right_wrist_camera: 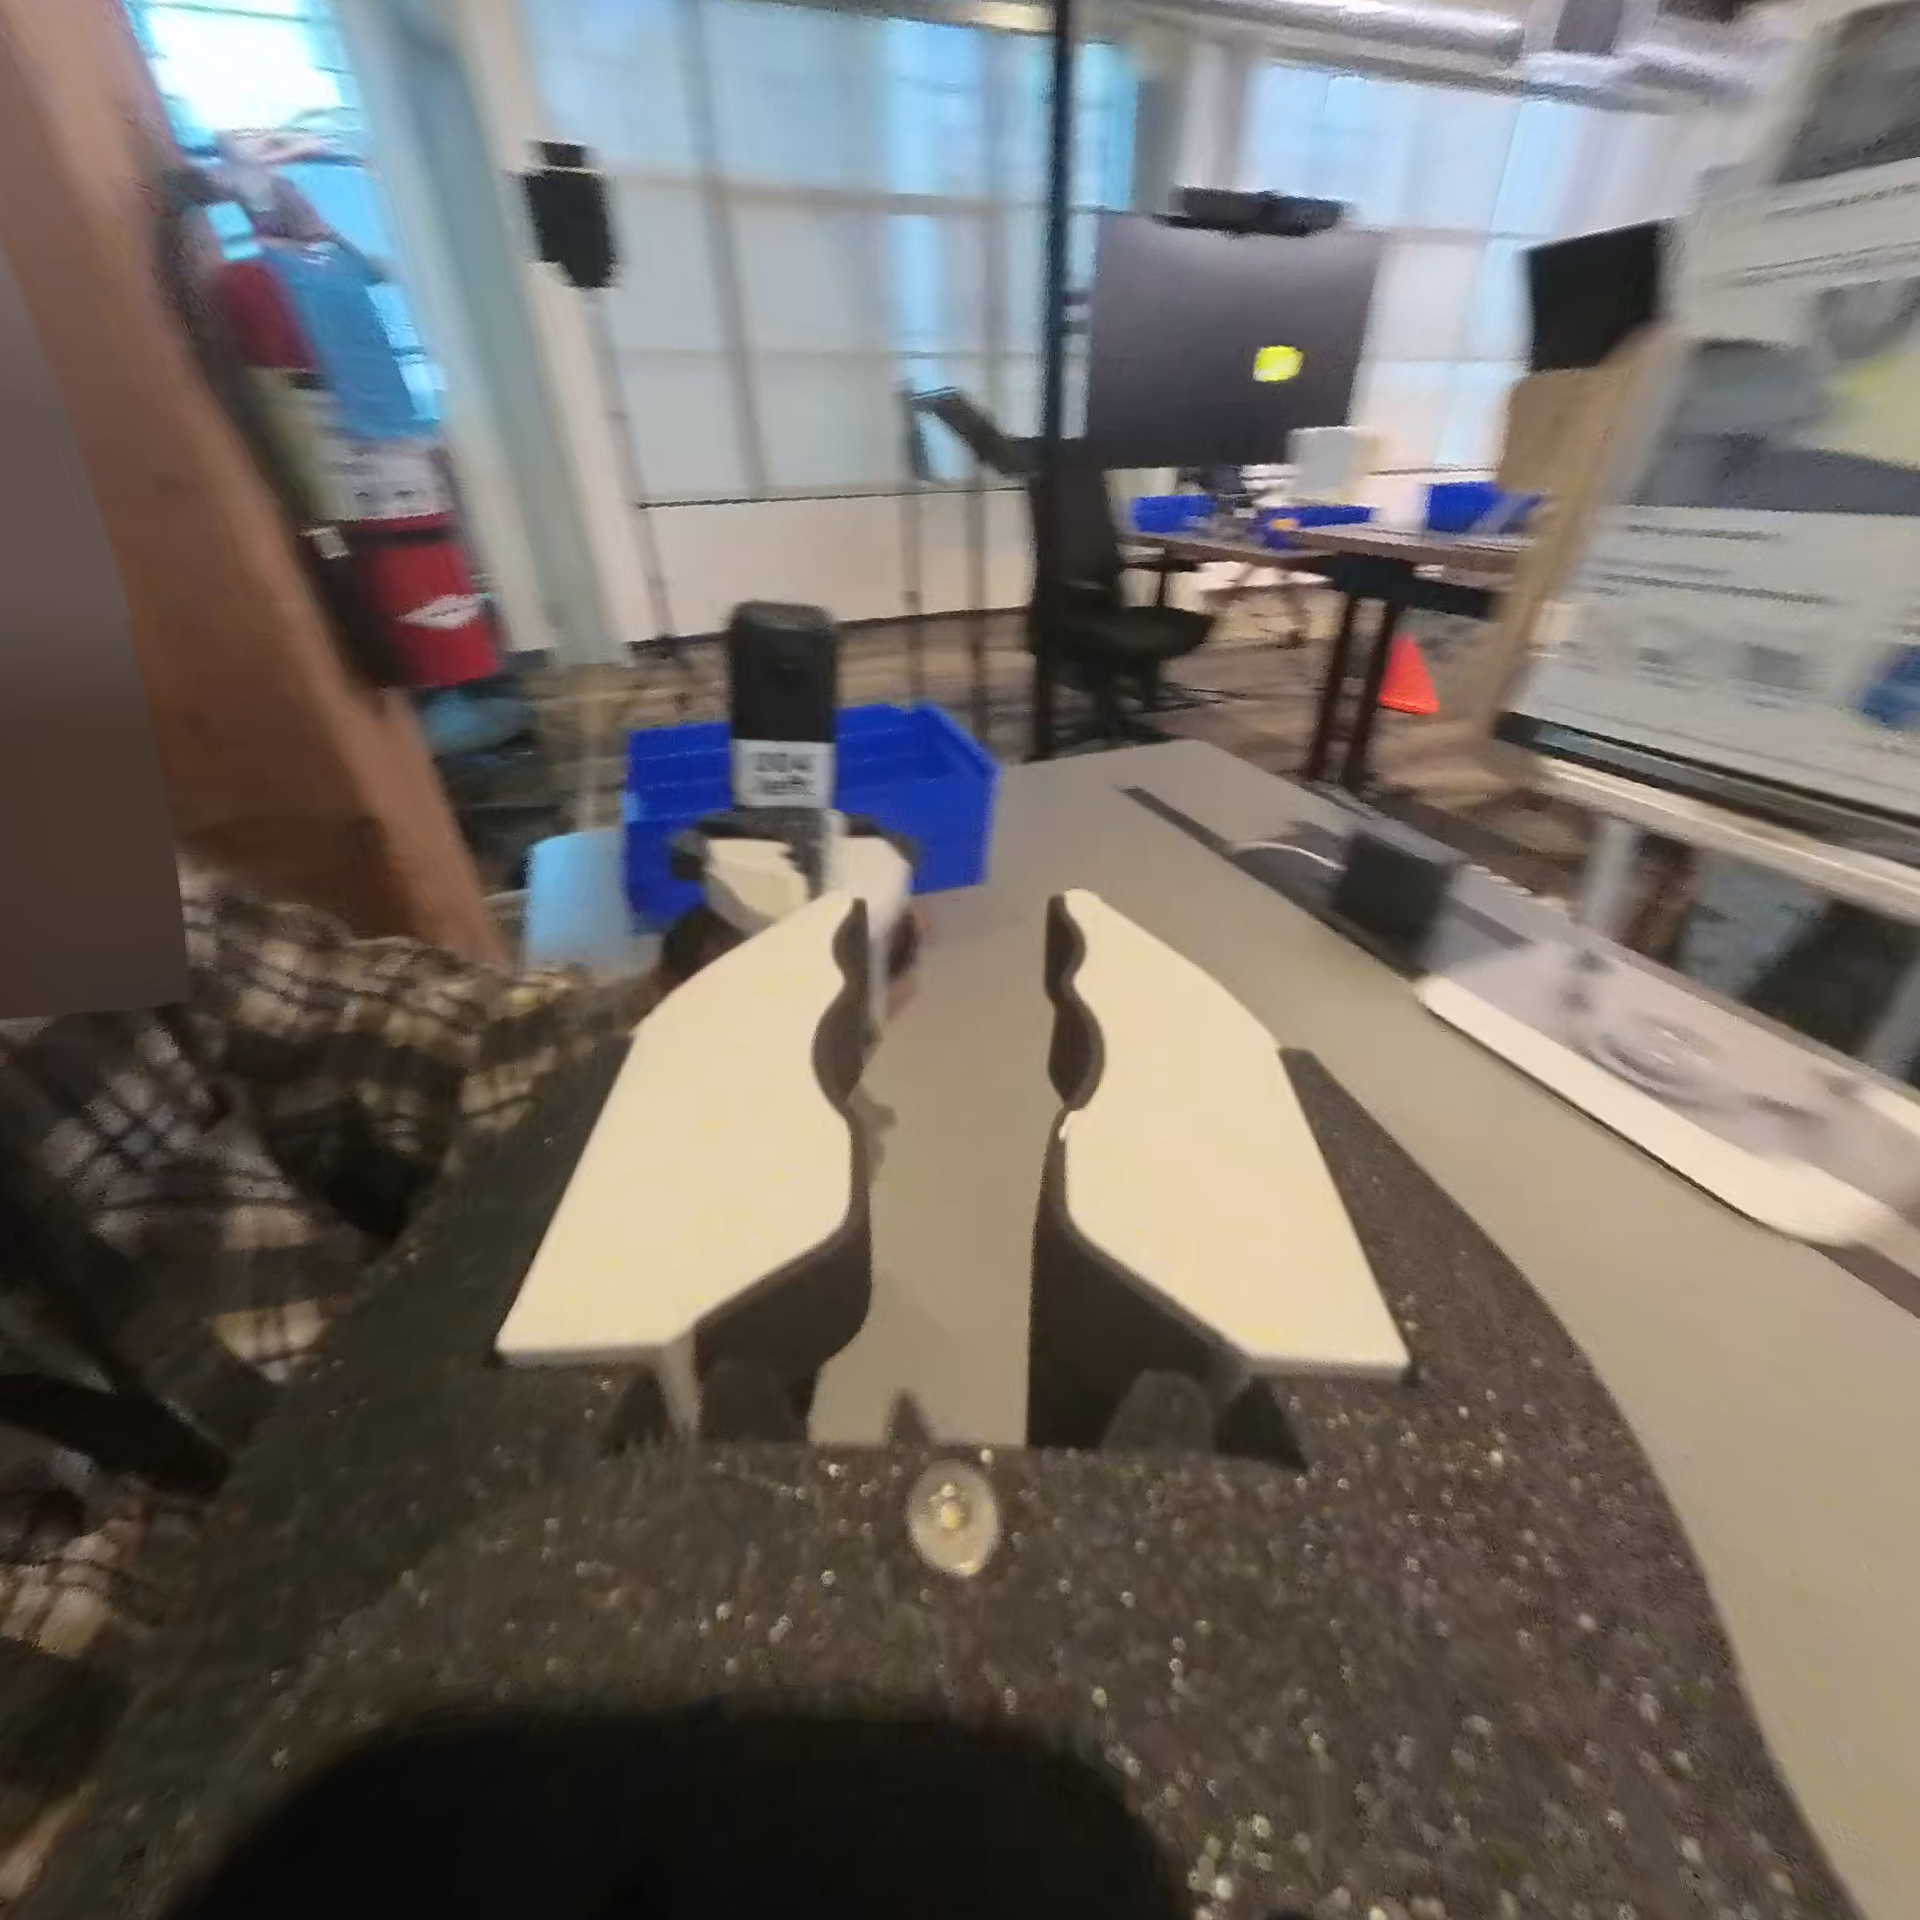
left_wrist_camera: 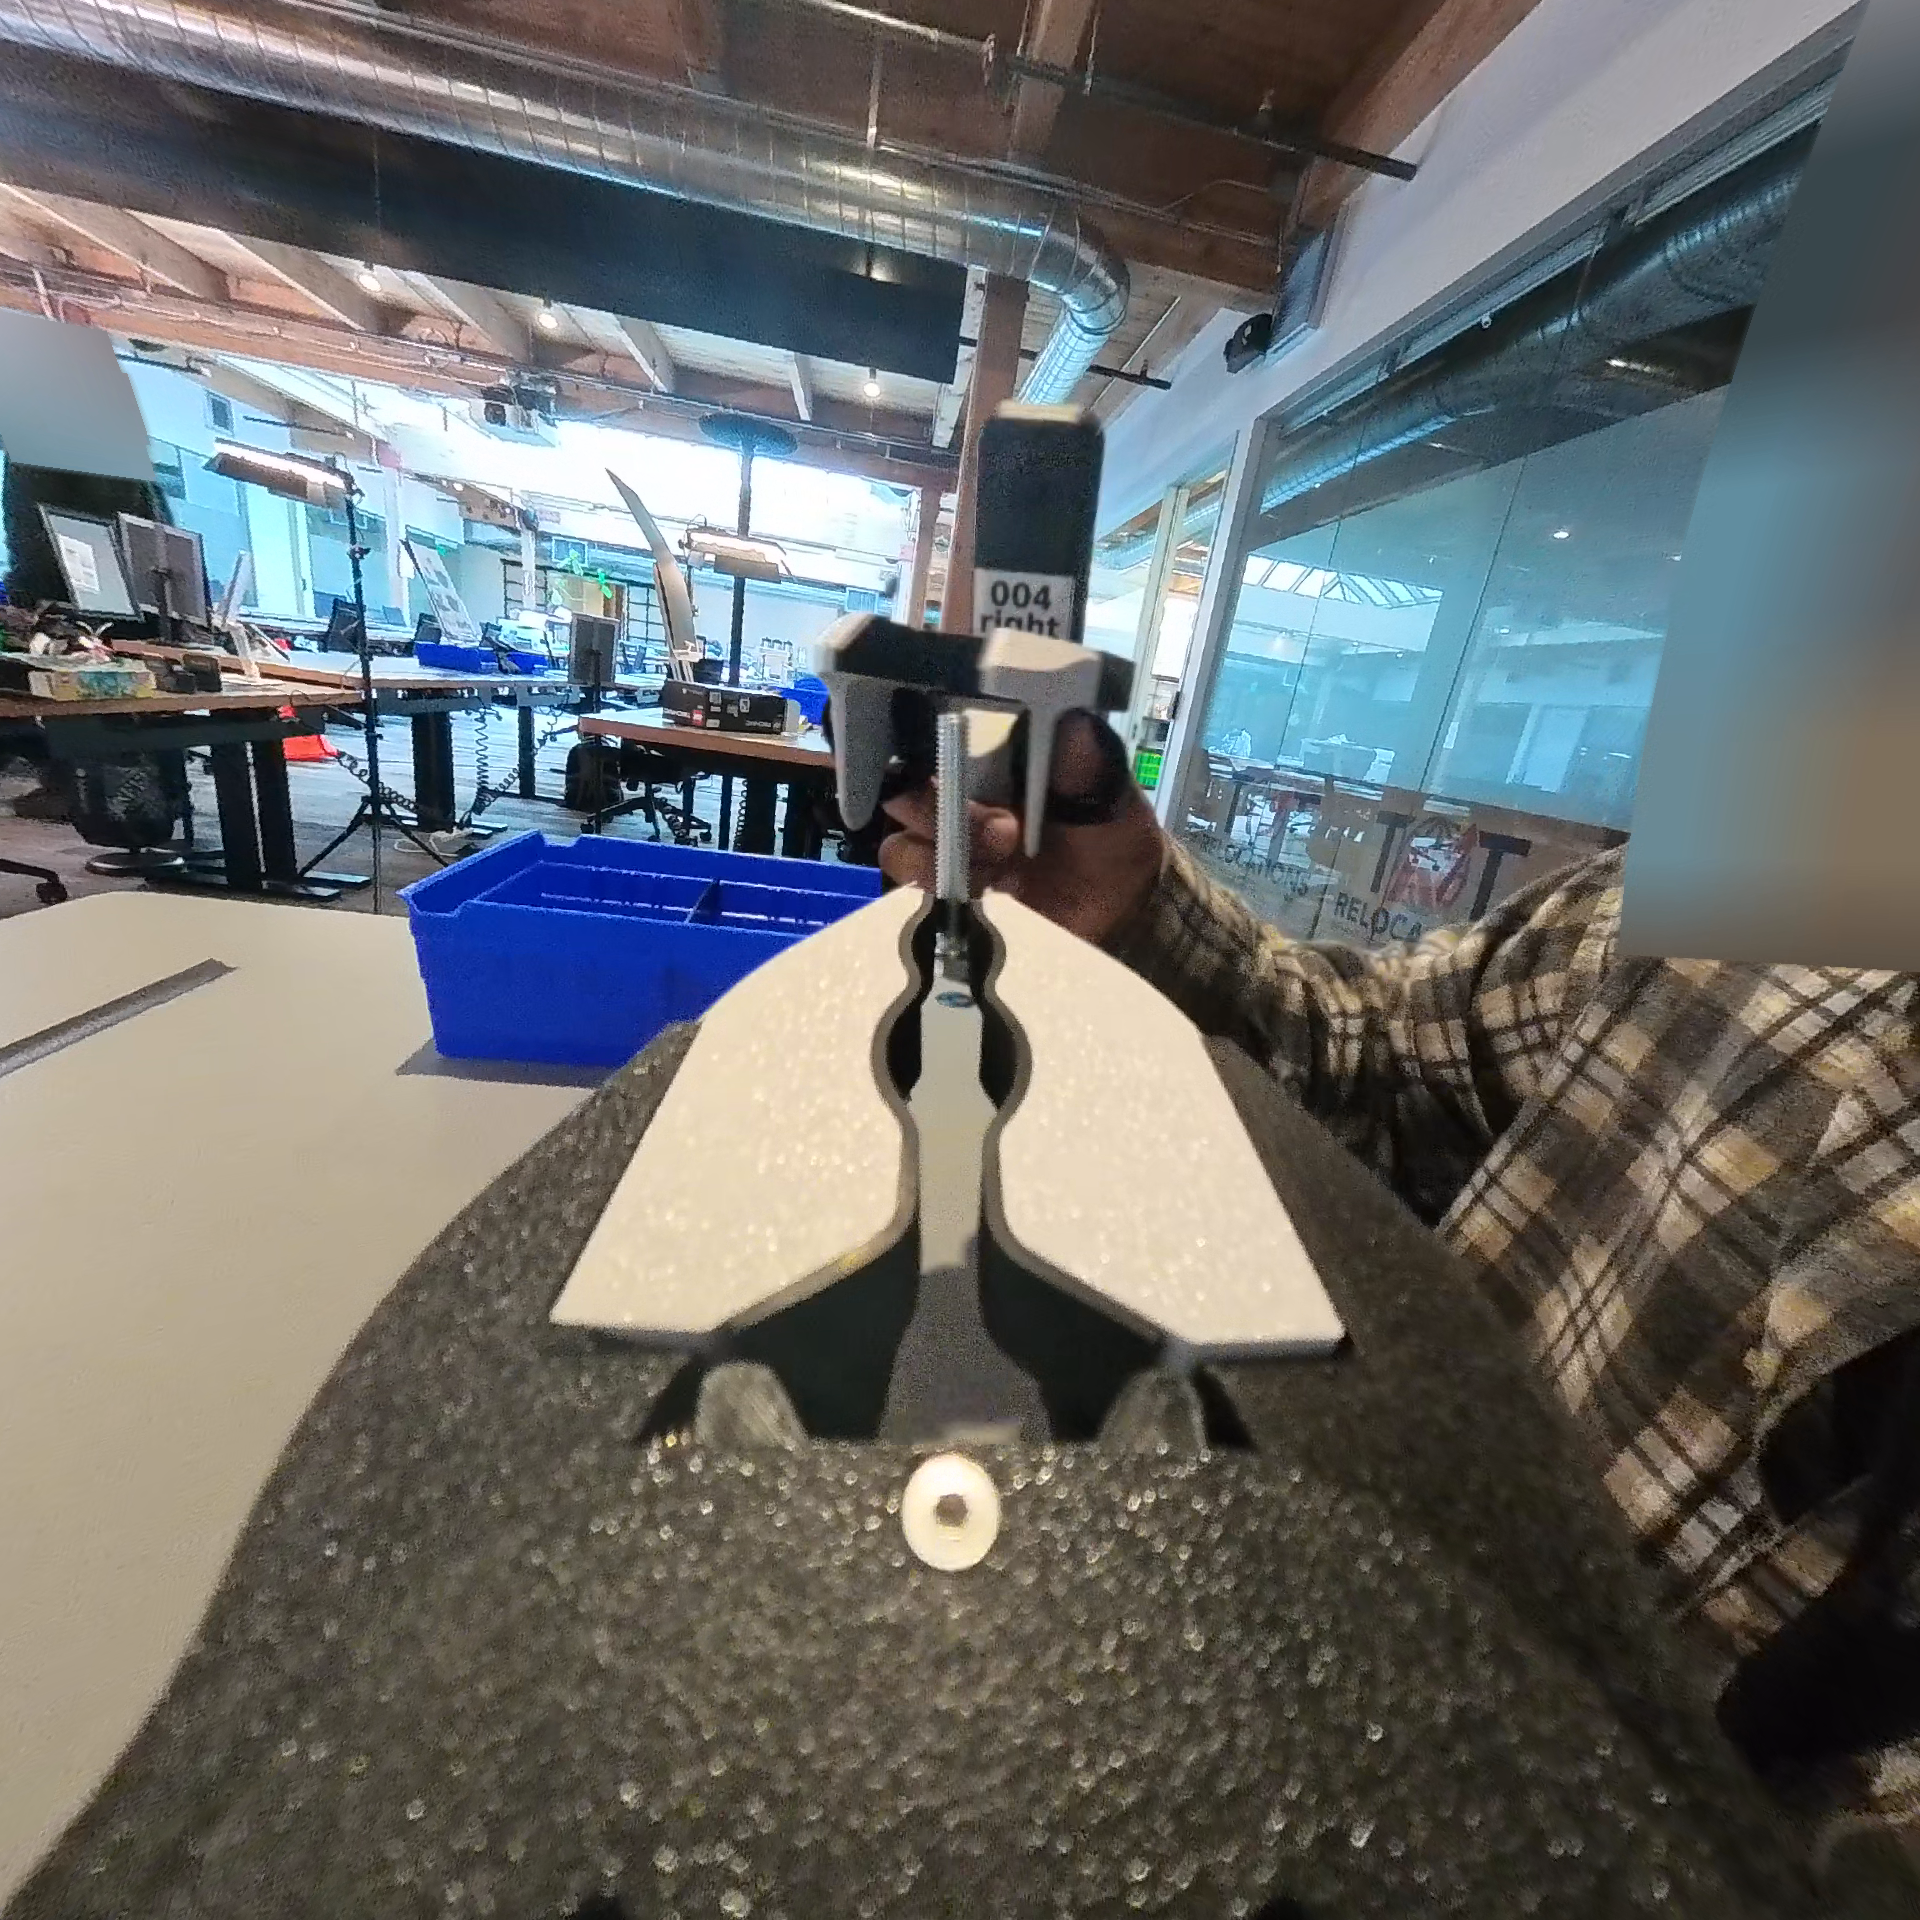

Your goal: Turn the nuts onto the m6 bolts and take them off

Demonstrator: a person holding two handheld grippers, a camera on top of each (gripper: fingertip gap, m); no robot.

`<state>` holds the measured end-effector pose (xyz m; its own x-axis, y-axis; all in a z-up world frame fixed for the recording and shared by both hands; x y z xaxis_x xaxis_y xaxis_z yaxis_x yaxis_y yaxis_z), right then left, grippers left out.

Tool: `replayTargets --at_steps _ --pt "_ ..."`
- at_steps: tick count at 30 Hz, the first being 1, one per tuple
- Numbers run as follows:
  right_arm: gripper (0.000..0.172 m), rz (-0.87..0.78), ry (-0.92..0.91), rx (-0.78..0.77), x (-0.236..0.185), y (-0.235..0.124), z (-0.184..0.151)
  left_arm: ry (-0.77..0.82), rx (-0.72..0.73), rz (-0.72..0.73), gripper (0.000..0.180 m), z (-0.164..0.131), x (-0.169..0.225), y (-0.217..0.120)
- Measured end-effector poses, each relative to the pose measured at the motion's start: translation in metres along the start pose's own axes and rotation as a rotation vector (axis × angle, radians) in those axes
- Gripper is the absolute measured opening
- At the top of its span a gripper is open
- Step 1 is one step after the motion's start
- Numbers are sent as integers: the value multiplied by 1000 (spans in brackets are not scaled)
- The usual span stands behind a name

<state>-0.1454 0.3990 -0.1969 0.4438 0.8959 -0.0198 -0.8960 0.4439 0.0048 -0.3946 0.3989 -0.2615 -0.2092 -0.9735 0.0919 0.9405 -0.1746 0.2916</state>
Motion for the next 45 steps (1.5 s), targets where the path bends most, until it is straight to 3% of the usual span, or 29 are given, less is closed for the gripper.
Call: replayTargets --at_steps 5,8,12,13,15,17,20,22,25,31,35,37,40,42,45 --pt "28 155 -10 -39 -26 56 -9 -1 -3 -6 4 -1 1 1" --pt "6 222 27 -17 -28 64 -12 2 -6 -4 5 0 2 1" --pt "5 212 47 -18 -23 61 -12 5 -18 43 7 0 0 2" --pt "5 195 62 0 -17 56 -9 -4 -15 60 21 0 -1 3" --pt "5 106 72 10 9 35 5 -34 -9 89 48 -2 -4 4" --pt "5 -128 20 -66 57 1 17 -60 -1 82 59 -3 -5 5" --pt "5 -610 -143 -365 150 -63 13 -69 -17 69 60 -2 -4 7" --pt "5 -786 -115 -553 199 -100 -5 -69 -22 60 58 -2 -4 8" --pt "5 -858 32 -707 240 -128 -38 -73 -32 57 56 -3 -5 9" --pt "11 -884 93 -914 266 -136 -77 -87 -42 52 52 -5 -7 8" --pt "20 -879 68 -817 256 -136 -53 -93 -40 52 50 -5 -8 6" --pt "24 -845 20 -647 231 -126 -23 -95 -38 54 50 -4 -8 5" --pt "28 -670 -48 -336 166 -95 12 -84 -47 69 49 -3 -8 2" --pt "32 -528 -78 -194 119 -69 13 -80 -56 86 48 -3 -10 0" --pt "34 -360 -67 -20 65 -27 -20 -89 -54 124 47 0 -12 -7"
Point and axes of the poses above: each gripper's, where its closed fingertips meet, y out along the fingers, z out of its top, x = y × z across the jaws, the point moved 10 cm from there along -y, back along the fingers, and after that the axes turned 12 degrees about -z, right-handed, at the moved point
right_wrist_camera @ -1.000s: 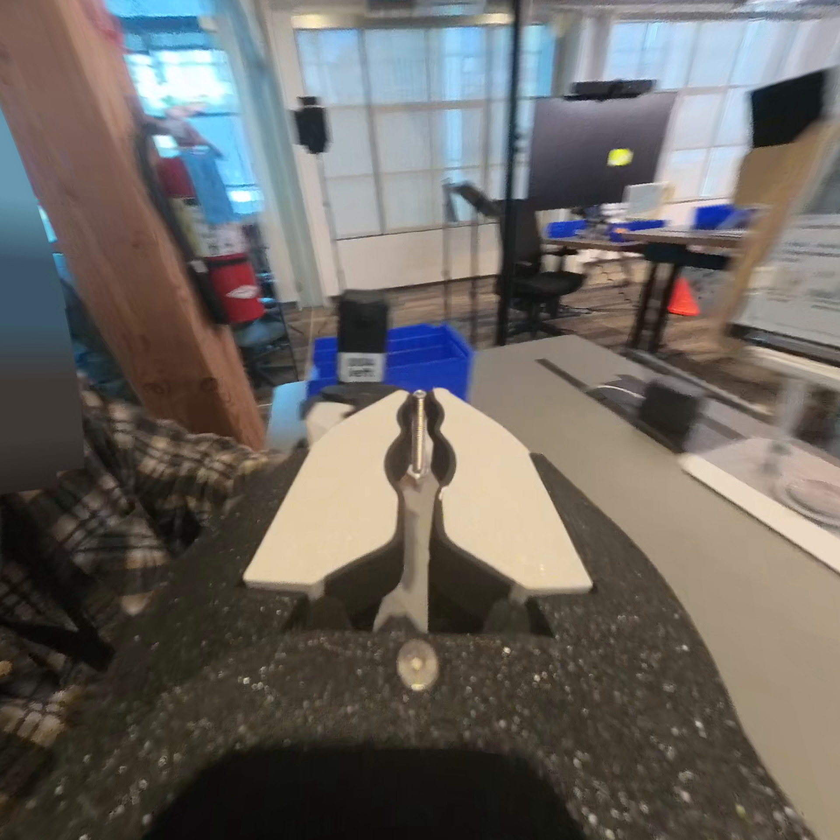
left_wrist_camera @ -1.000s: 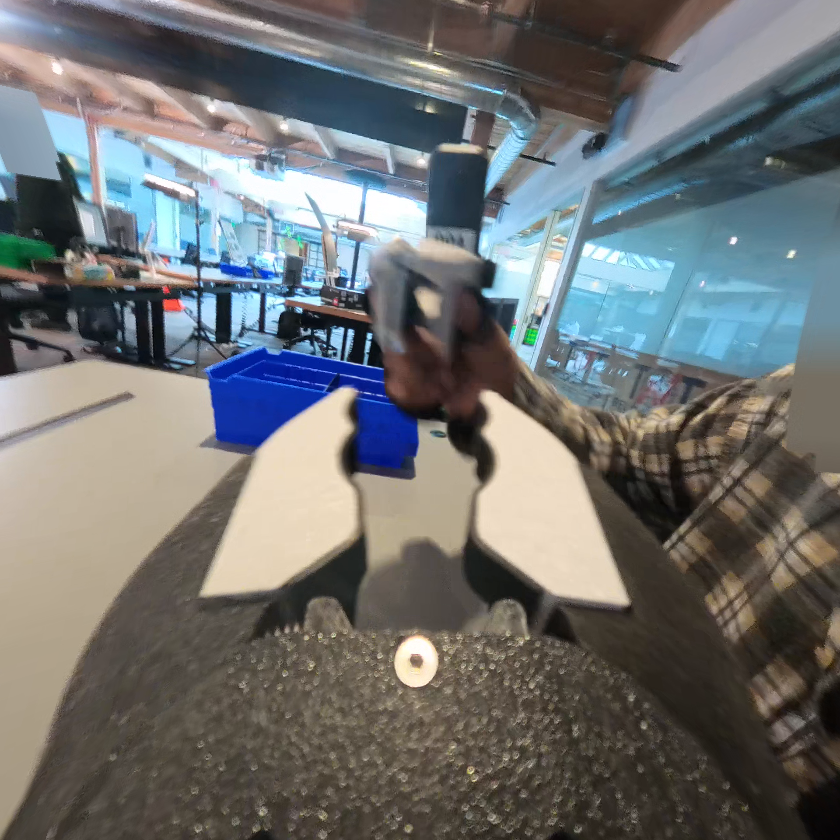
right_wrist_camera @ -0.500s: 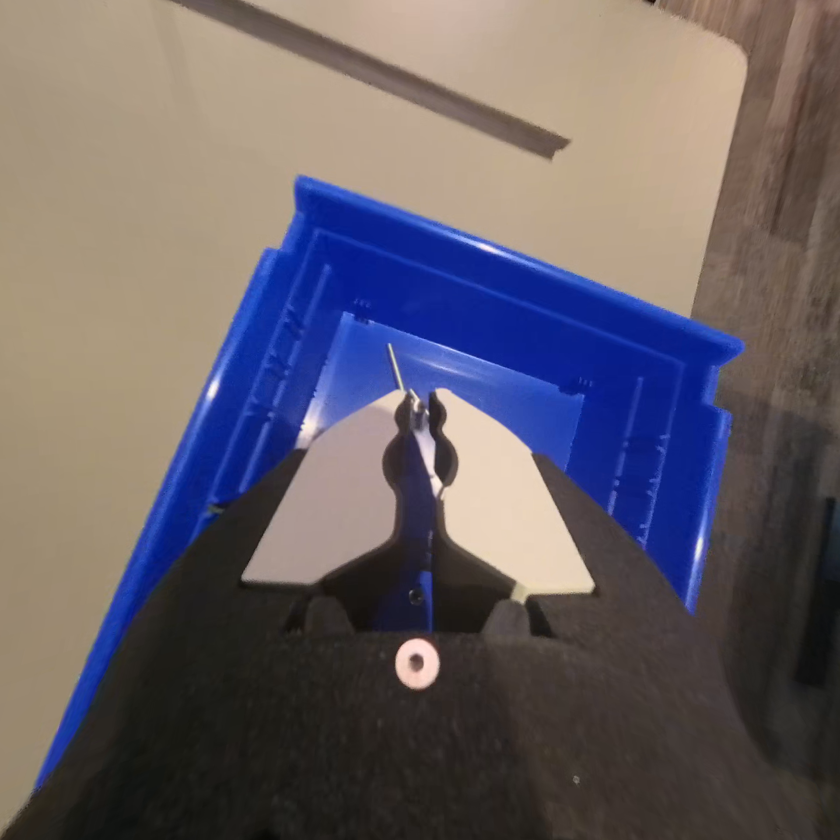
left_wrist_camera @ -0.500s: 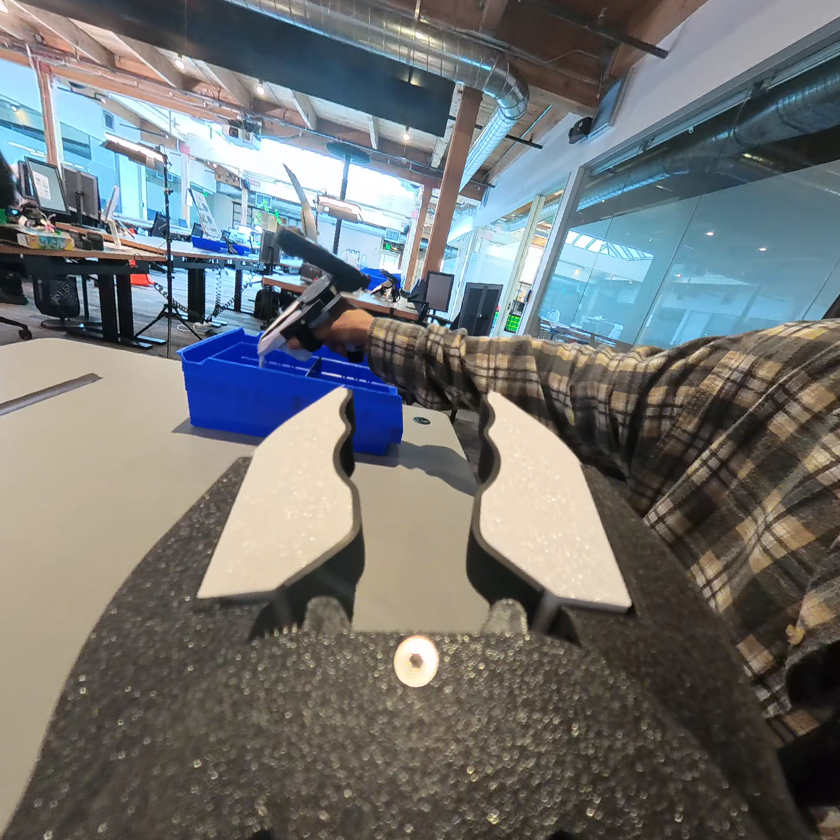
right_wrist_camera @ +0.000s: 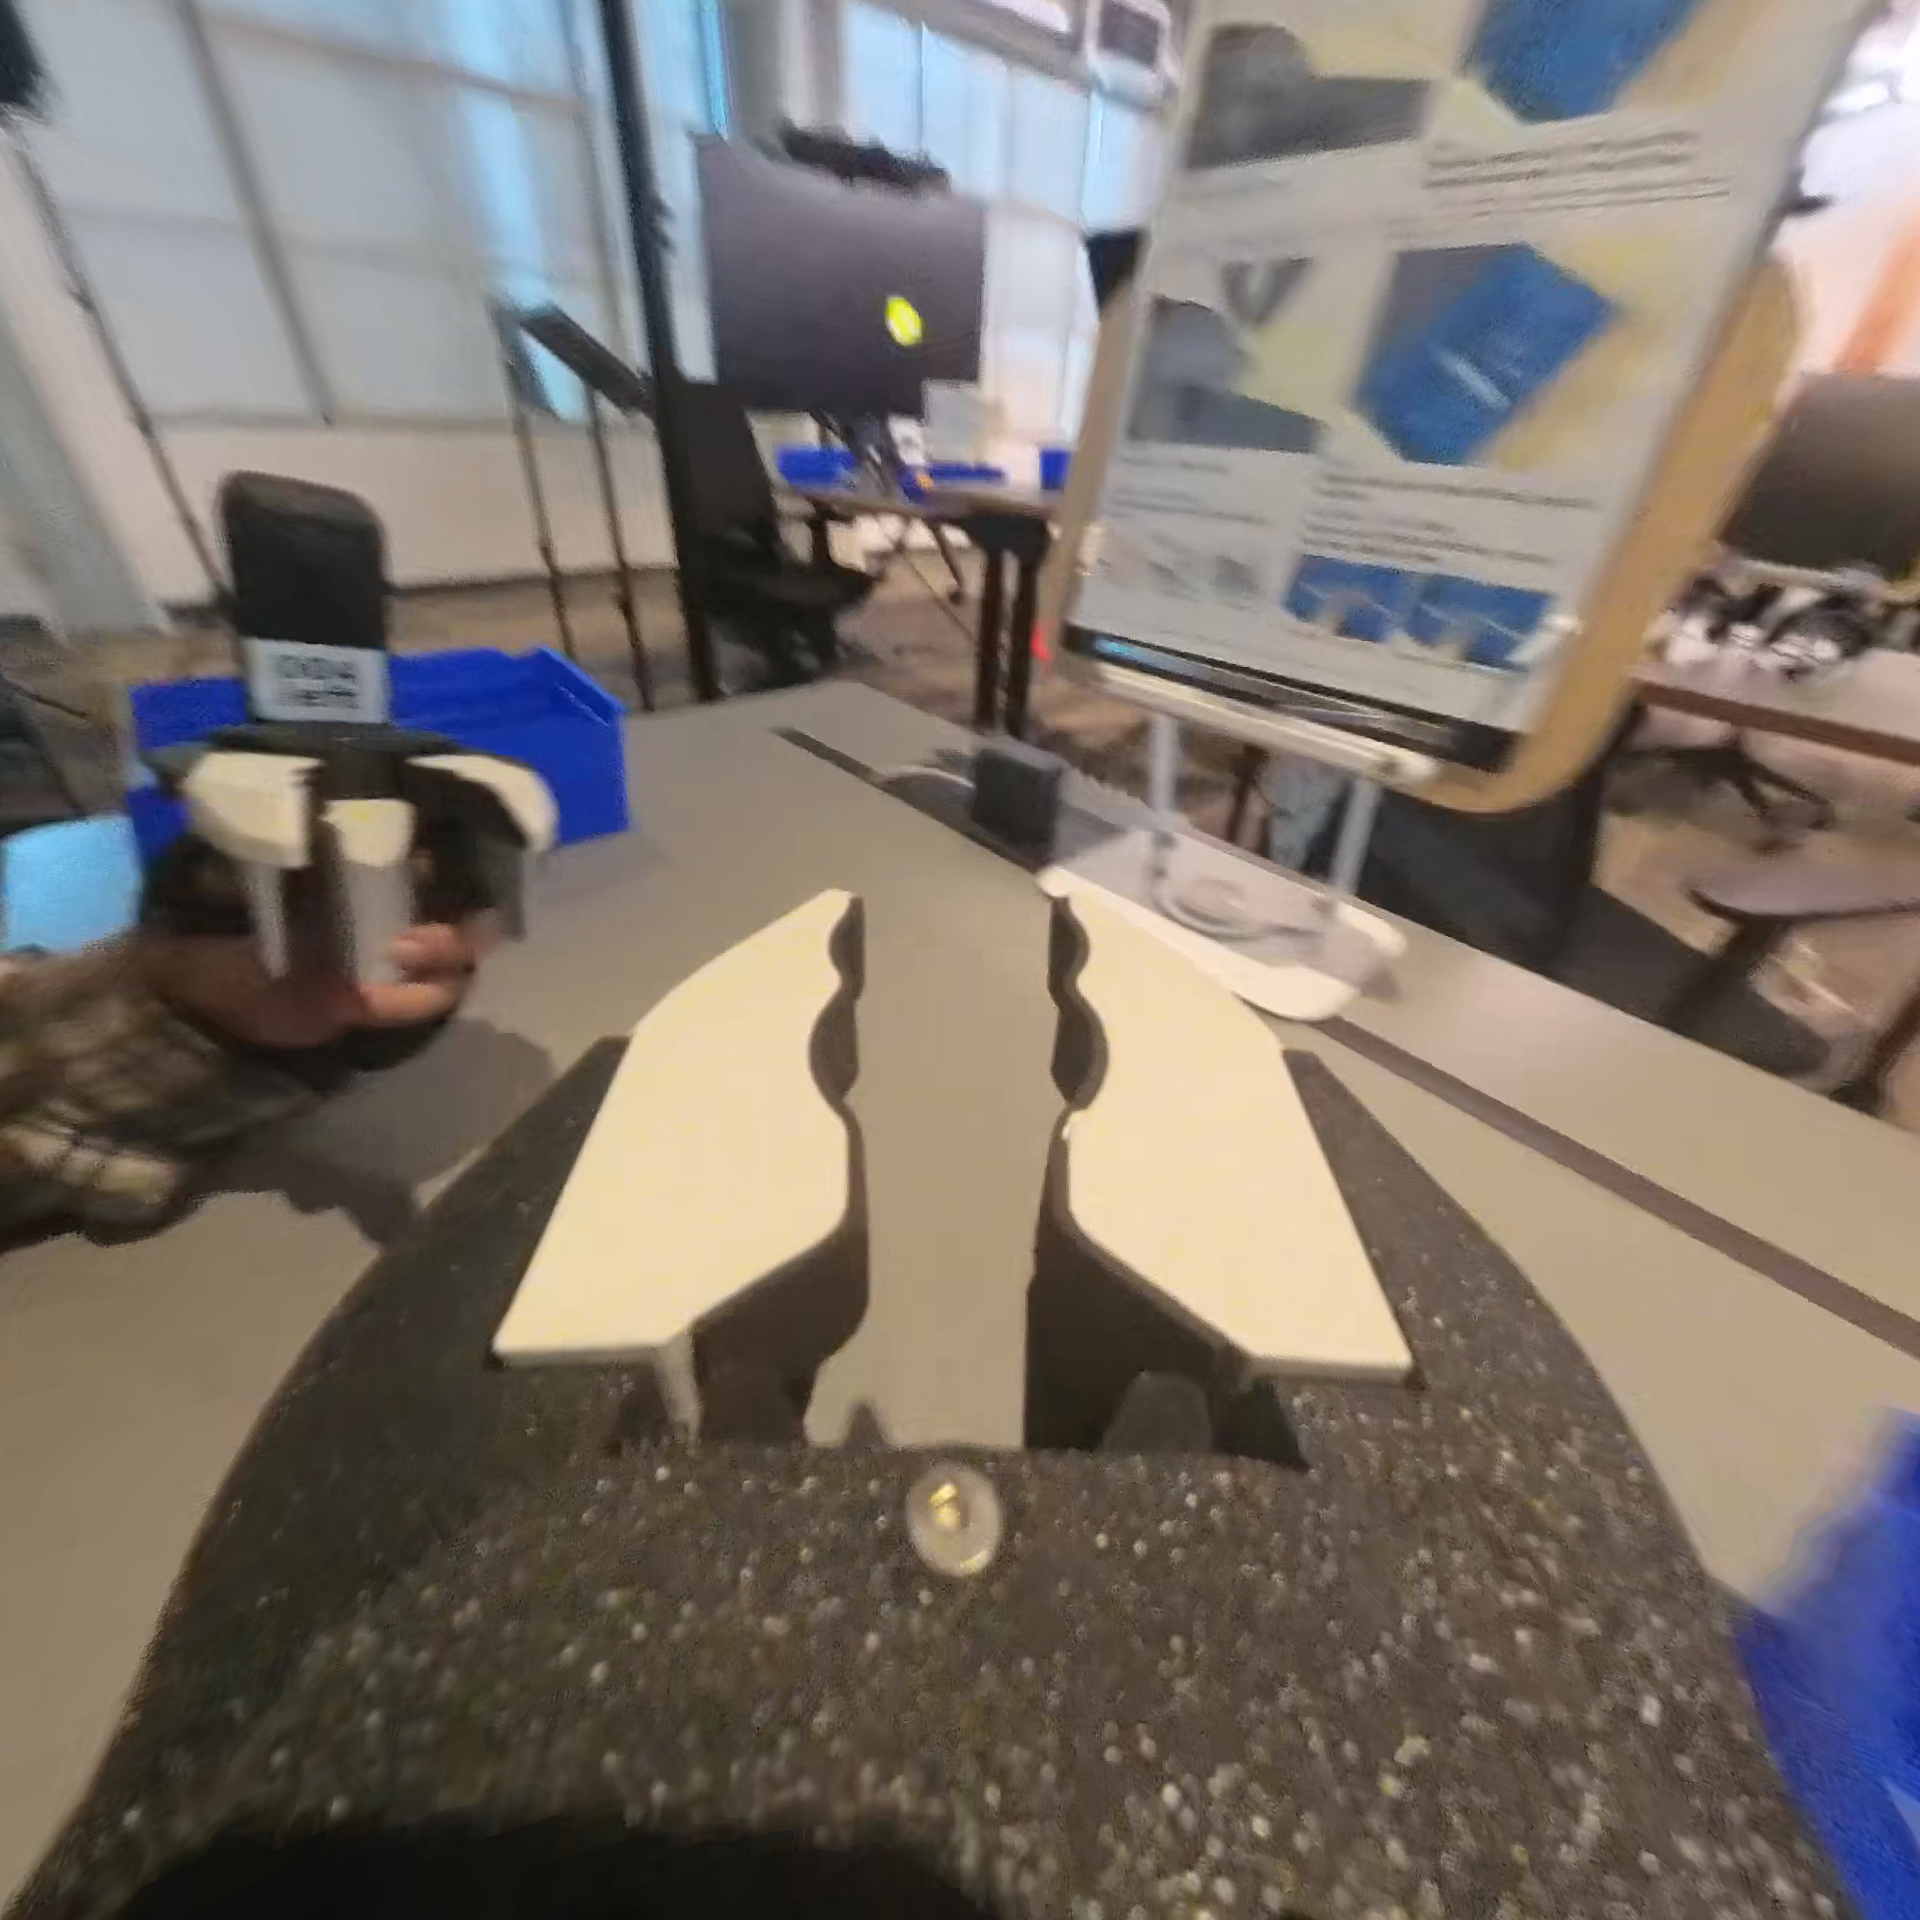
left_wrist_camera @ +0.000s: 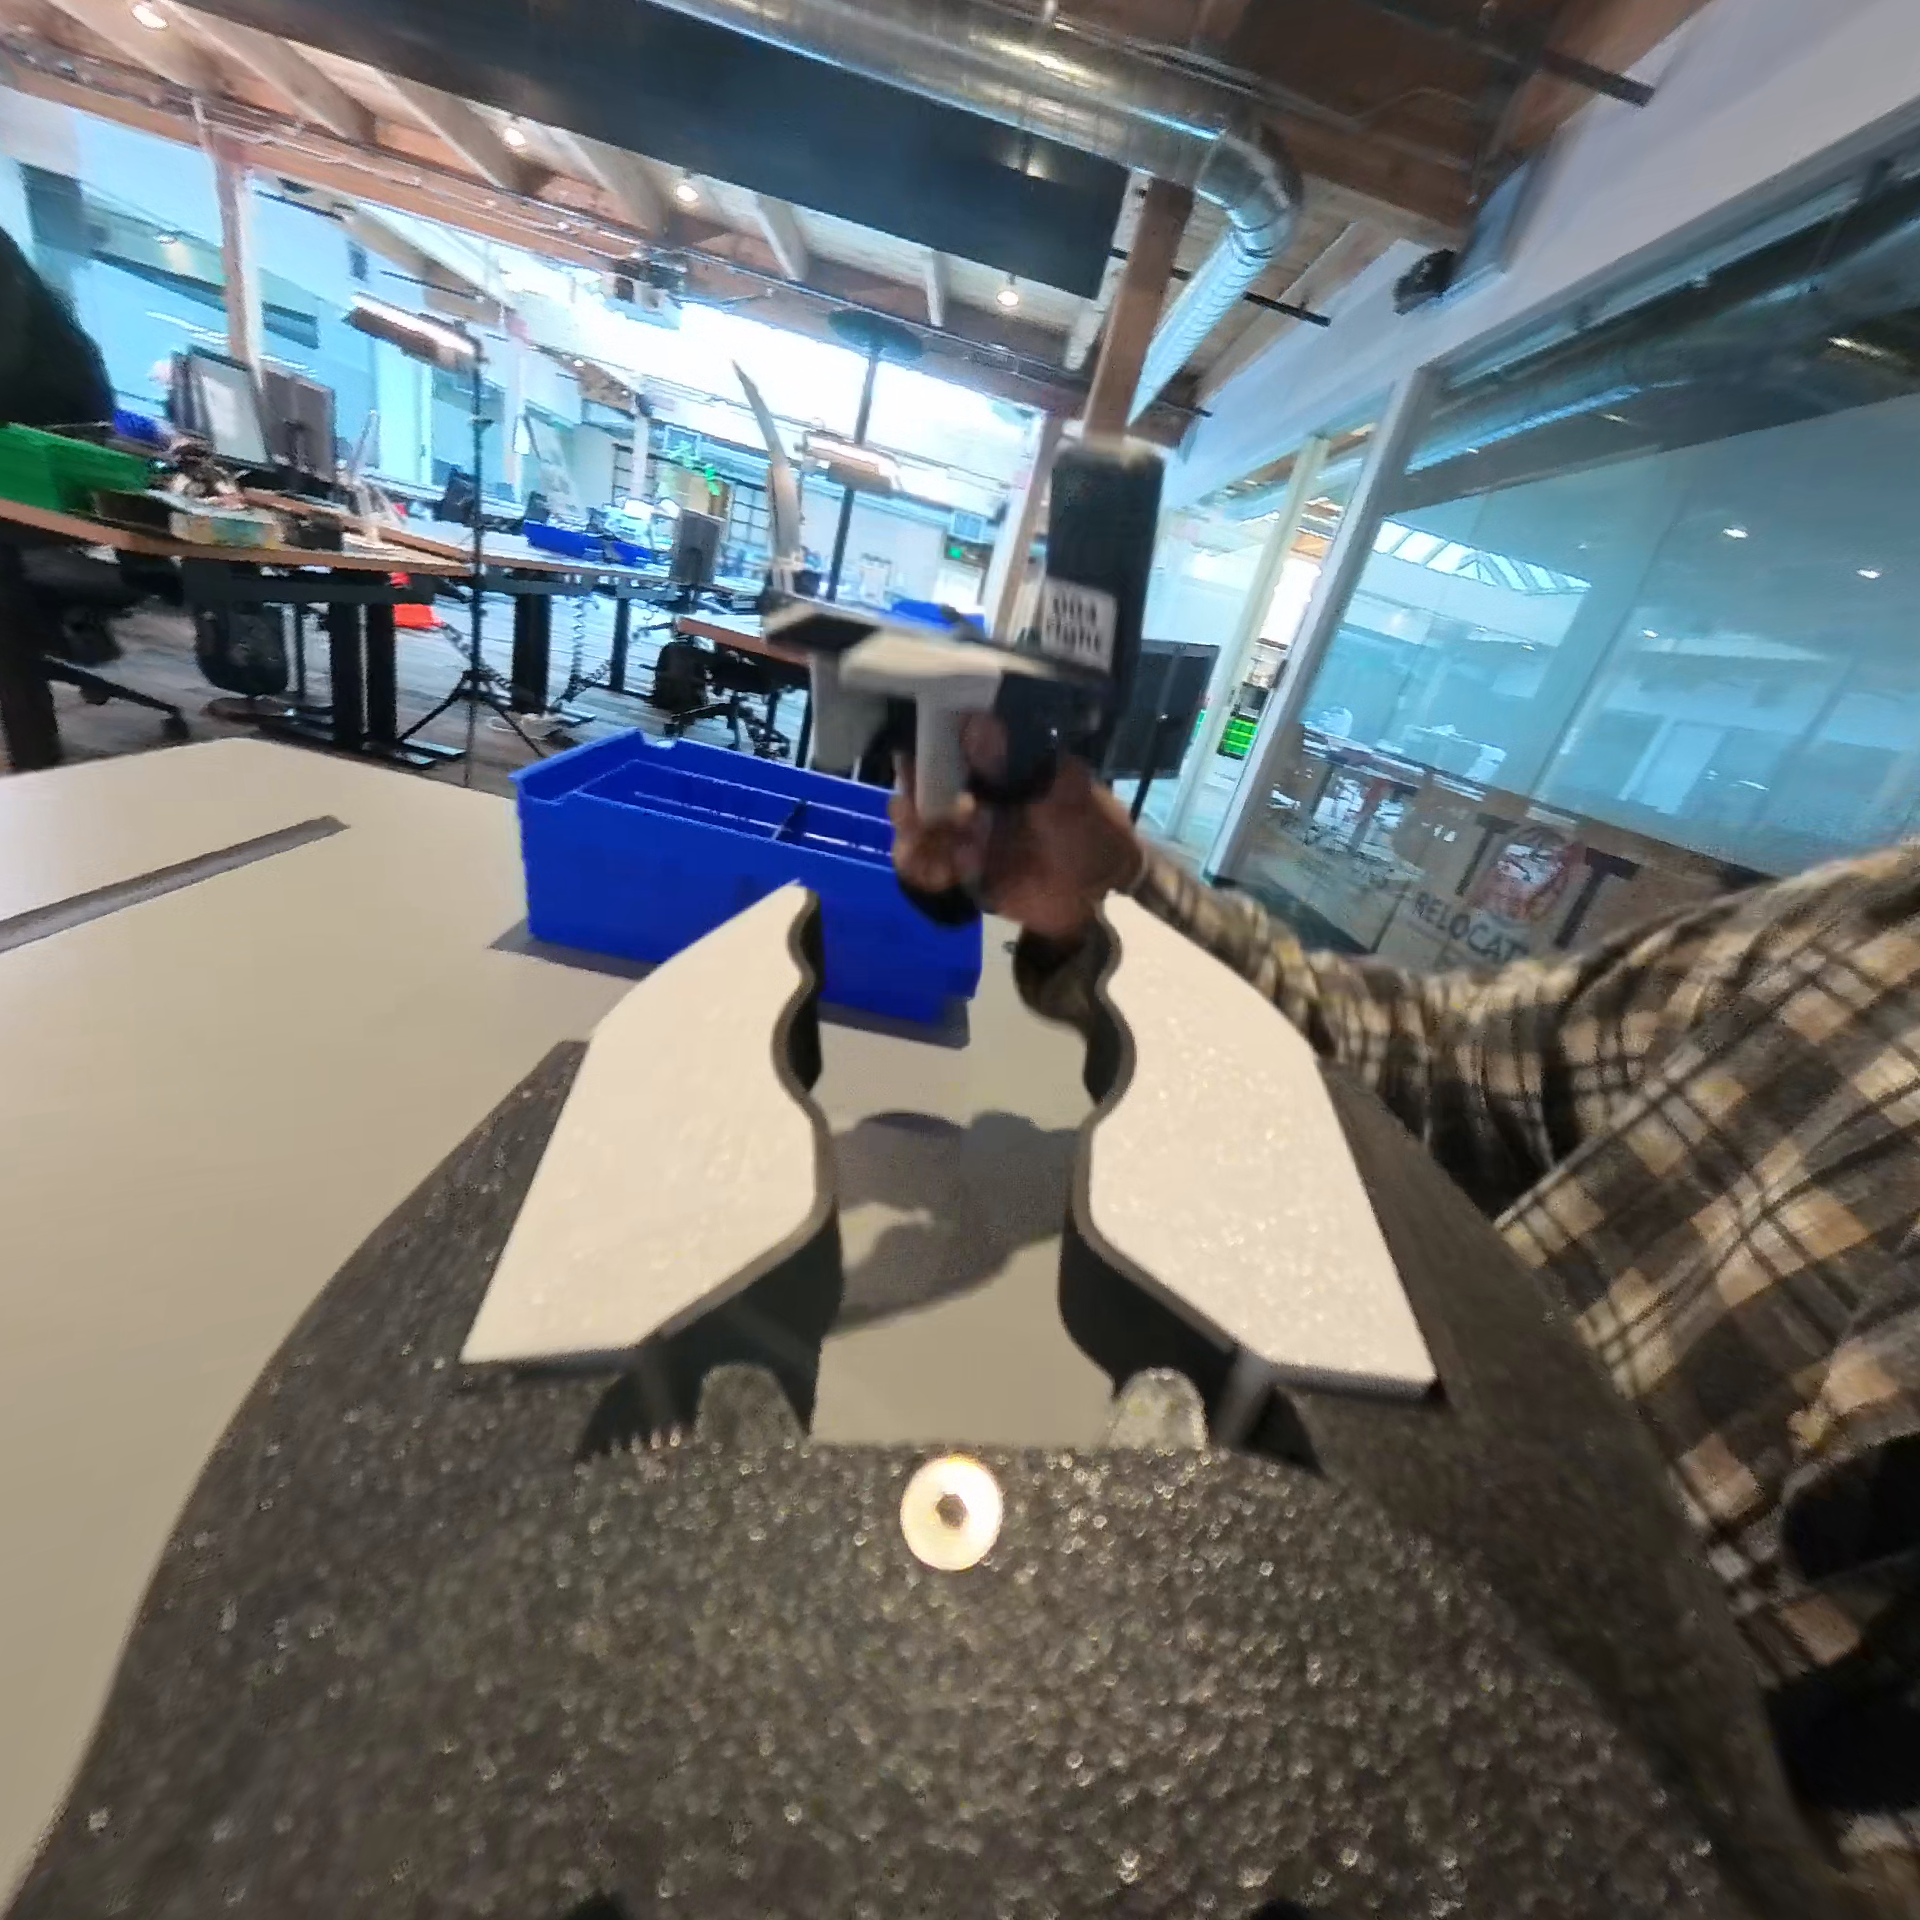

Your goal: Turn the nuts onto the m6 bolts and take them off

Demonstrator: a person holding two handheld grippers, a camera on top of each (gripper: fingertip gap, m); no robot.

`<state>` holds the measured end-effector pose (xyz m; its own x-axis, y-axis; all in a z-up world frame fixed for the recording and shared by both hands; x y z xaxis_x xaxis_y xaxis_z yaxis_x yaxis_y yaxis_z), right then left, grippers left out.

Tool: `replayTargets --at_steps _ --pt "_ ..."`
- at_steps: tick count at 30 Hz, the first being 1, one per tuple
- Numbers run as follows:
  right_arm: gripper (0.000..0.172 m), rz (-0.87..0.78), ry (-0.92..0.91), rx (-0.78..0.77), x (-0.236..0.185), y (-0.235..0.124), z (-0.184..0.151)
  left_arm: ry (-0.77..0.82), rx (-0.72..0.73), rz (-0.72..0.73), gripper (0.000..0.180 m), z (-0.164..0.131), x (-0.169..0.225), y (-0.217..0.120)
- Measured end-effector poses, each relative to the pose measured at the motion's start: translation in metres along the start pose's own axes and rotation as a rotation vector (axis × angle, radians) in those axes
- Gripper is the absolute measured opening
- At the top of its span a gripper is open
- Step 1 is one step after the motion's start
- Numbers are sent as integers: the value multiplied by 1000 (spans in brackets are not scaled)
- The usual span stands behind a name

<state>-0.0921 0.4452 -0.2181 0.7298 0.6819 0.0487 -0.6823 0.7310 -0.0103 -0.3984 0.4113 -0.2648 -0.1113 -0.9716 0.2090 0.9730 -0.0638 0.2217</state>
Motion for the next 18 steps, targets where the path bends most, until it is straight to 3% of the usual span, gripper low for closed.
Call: replayTargets --at_steps 3,6,11,15,18 --pt "36 46 13 61 -41 26 -45 -3 -27 62 47 11 9 -16" --pt "36 47 24 114 -62 42 -76 35 -124 209 47 35 31 -54" --pt "35 83 48 70 -74 55 -99 115 -358 662 42 97 85 -170" --pt "35 52 10 68 -75 53 -103 -105 -495 1040 40 118 112 -286" --pt "33 64 -11 72 -78 56 -101 -338 -504 1199 27 95 117 -345"
Point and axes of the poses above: each gripper's, where its closed fingertips meet, y out along the fingers, z out of its top, x = y × z across the jaws, the point moved 10 cm from there along -y, back along the fingers, and after that the axes turned 12 degrees about -z, right-handed, at the moved point
